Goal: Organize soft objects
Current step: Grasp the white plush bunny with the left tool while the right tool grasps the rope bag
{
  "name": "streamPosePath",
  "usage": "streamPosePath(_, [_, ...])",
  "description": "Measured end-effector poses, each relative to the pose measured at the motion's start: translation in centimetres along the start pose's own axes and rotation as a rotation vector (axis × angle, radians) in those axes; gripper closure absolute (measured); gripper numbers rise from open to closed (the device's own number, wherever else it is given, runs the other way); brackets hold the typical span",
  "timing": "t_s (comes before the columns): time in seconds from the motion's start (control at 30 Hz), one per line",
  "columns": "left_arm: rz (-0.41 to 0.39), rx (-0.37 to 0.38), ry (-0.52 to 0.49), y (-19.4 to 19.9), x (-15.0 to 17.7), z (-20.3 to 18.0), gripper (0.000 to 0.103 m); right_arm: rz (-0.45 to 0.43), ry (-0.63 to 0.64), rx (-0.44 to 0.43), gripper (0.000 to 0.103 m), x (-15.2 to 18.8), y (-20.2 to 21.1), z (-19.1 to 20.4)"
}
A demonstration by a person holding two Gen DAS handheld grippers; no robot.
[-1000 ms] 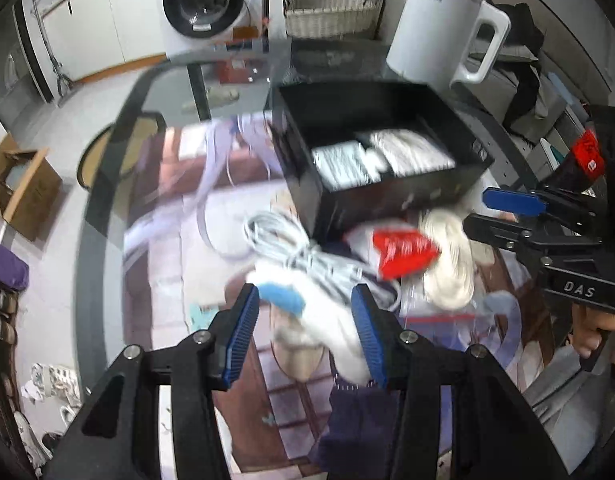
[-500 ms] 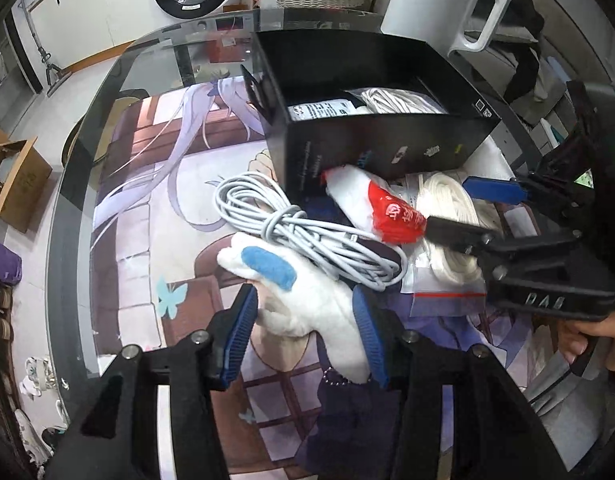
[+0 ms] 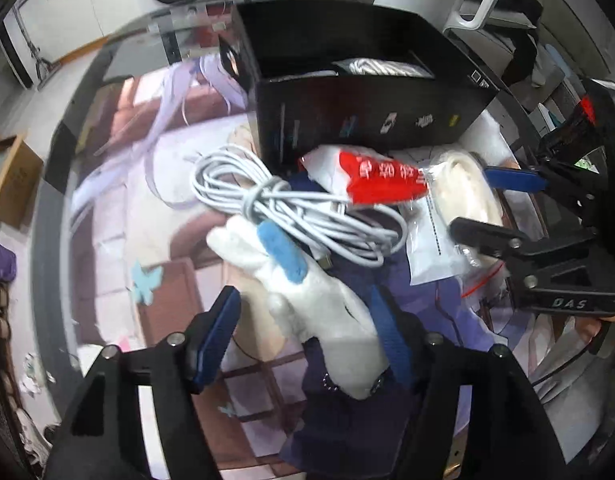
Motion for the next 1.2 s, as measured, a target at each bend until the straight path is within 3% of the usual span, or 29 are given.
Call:
streamPosePath(0.13, [-0.008, -0.015, -0.008, -0.2, 0.0, -0.4, 0.037, 0.006, -0.003, -0.002, 0.029, 0.8, 0.3, -0.8])
streamPosePath(0.2, [-0.011, -0.021, -0.034, 0.0, 0.0, -1.2, 0.057, 0.010, -0.003, -0.011, 0.029, 1.0, 0.4, -0.8])
streamPosePath(0.3, [0.000, -0.010, -0.079, 0.2, 0.1, -2.4, 0.063, 0.009, 0.007, -0.014, 0.029, 1.1, 0.4, -0.6])
streamPosePath(0.53, [-0.005, -0.016, -0.128, 0.7, 0.5, -2.6, 0.066, 0.008, 0.044, -0.006, 0.029, 1.5, 0.1, 0.0])
streamPosePath(0.7, [0.001, -0.044, -0.112, 0.0, 0.9, -2.5, 0.052, -0.018, 0.093, -0.001, 0.057, 1.4, 0.5, 0.6])
streamPosePath(0.73, [0.004, -0.043, -0.106, -0.2, 0.9, -2.4, 0.053, -0.022, 0.102, 0.002, 0.058, 1.4, 0.6, 0.7])
streamPosePath(0.77, [-0.001, -0.053, -0.119, -0.1, 0.9, -2.5, 0.063, -0.026, 0.110, 0.004, 0.061, 1.4, 0.6, 0.9])
streamPosePath(0.8, [-0.003, -0.057, -0.131, -0.1, 0.9, -2.7, 0.066, -0.031, 0.119, 0.005, 0.063, 1.5, 0.7, 1.0])
streamPosePath(0.97, [-0.012, -0.058, -0.142, 0.5, 0.8, -2.6, 0.073, -0.081, 0.148, 0.025, 0.069, 1.1, 1.5, 1.1])
streamPosePath(1.2, [-0.056, -0.061, -0.140, 2.0, 0.4, -1.7, 0.082, -0.115, 0.155, 0.016, 0.070, 0.5, 2.7, 1.2])
Point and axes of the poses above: each gripper's, at about its wrist camera, not at the fingertips, and y roughly against the way its jaws point, z to its left, x to its underside, the point moved 6 cm from there along -y, roughly the way its jaws point, and after that the axes turned 1 degree about x, right-handed, at the moved point
